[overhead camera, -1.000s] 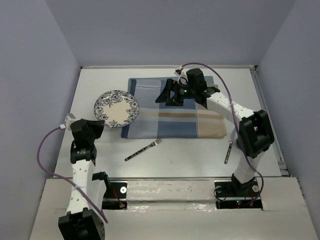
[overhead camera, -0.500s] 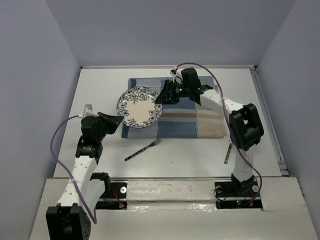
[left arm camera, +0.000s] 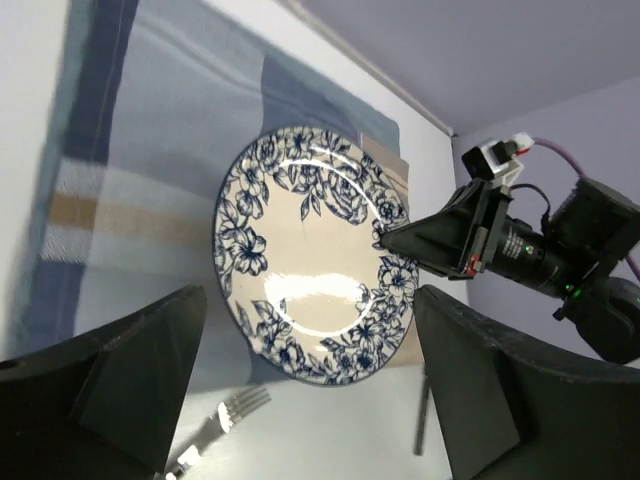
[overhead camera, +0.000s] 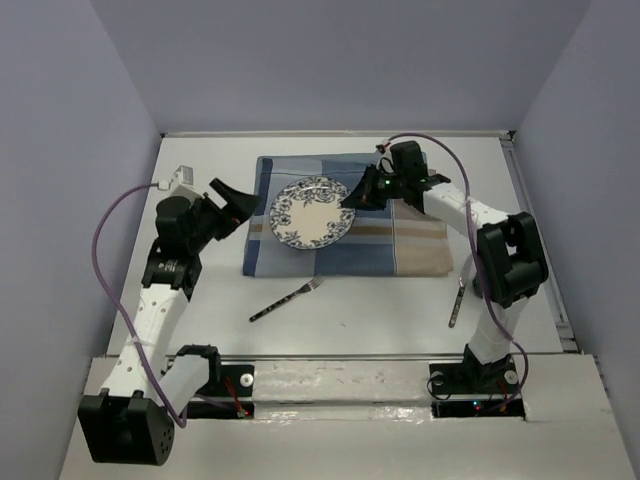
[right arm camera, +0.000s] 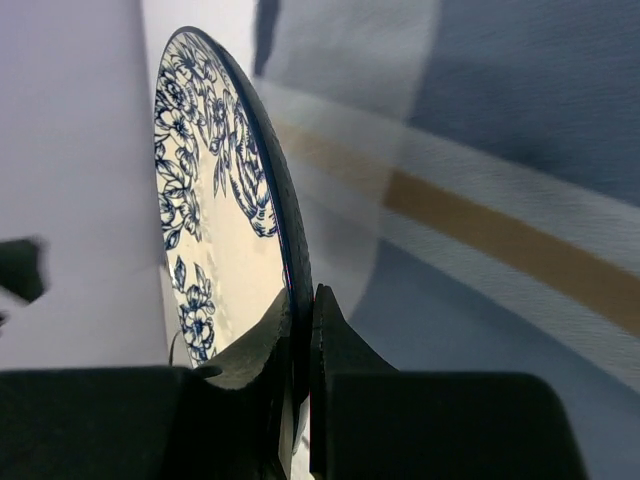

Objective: Set the dinner table for one person

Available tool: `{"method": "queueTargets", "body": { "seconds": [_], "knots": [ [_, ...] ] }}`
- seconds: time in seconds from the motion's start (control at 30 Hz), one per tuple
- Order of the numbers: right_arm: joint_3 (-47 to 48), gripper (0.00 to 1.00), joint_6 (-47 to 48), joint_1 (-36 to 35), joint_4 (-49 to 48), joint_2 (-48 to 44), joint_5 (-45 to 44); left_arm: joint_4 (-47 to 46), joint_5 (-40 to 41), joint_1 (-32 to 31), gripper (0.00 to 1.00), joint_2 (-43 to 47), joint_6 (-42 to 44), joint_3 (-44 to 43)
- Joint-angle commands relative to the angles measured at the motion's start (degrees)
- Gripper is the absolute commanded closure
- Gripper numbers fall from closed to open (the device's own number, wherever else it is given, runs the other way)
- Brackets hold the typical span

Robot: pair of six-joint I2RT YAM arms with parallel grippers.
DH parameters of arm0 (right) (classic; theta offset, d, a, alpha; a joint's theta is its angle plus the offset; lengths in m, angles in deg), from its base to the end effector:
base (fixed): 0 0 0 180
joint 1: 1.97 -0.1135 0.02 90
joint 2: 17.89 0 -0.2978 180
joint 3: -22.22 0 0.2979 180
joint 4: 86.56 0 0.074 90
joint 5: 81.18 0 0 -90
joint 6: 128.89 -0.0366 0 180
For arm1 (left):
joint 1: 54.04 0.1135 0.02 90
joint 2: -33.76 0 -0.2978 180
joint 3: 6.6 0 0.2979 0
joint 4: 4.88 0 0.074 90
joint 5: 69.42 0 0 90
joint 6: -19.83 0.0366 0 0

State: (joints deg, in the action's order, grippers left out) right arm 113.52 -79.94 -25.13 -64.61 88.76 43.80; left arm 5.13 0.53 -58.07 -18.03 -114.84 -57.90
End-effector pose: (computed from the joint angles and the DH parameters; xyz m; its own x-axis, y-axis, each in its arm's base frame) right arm 0.4288 0.2062 0.2569 -0.9071 0.1972 -0.3717 -0.1933 0.5894 0.7844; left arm 0.2388 -0.0294 0.3252 -0.4121 -0.6330 -0.6553 0.1583 0.6586 -0.7357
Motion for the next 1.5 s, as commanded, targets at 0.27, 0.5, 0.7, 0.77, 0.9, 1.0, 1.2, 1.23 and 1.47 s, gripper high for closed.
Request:
{"method": "queueTargets", "body": {
  "seconds": [0.27,0.5,0.7,0.77,0.9,1.0,1.2,1.23,1.47],
  "knots": [
    [3.11,1.00,0.80,7.68,-2.95,2.15,-3.95,8.29,1.42,-5.36,0.01,-3.14,18.99,-8.66],
    [5.04,1.00,3.09,7.69,-0.40,6.90,-9.31,7.94,1.25,-8.44,0.01,-4.37,20.14,-7.43],
    [7.41,0.55,6.16,7.69,5.64,8.93,-12.65,8.20,1.42,-10.29,0.01,-5.87,22.69,-8.13],
    [7.86,0.33,7.39,7.69,8.12,7.96,-13.97,8.29,1.94,-10.47,0.01,-5.69,23.04,-8.13],
    [8.04,0.08,10.47,7.69,14.61,2.26,-20.91,9.86,3.53,-10.82,0.01,-5.69,24.80,-9.27],
    [4.53,0.09,10.47,9.96,16.91,-5.55,-26.69,12.32,3.18,-11.52,0.01,-6.13,26.99,-11.20],
    [-8.02,0.16,7.31,17.96,26.99,-26.97,-45.03,18.39,3.87,-16.43,0.01,-6.39,34.63,-15.16],
    [-8.92,0.17,6.35,19.62,29.20,-29.46,-47.79,18.39,3.88,-19.75,0.01,-6.31,34.82,-15.51],
    [-15.16,0.21,3.97,26.32,42.84,-40.99,-56.16,18.13,7.55,-32.06,0.01,-5.25,37.18,-16.57]
  ]
}}
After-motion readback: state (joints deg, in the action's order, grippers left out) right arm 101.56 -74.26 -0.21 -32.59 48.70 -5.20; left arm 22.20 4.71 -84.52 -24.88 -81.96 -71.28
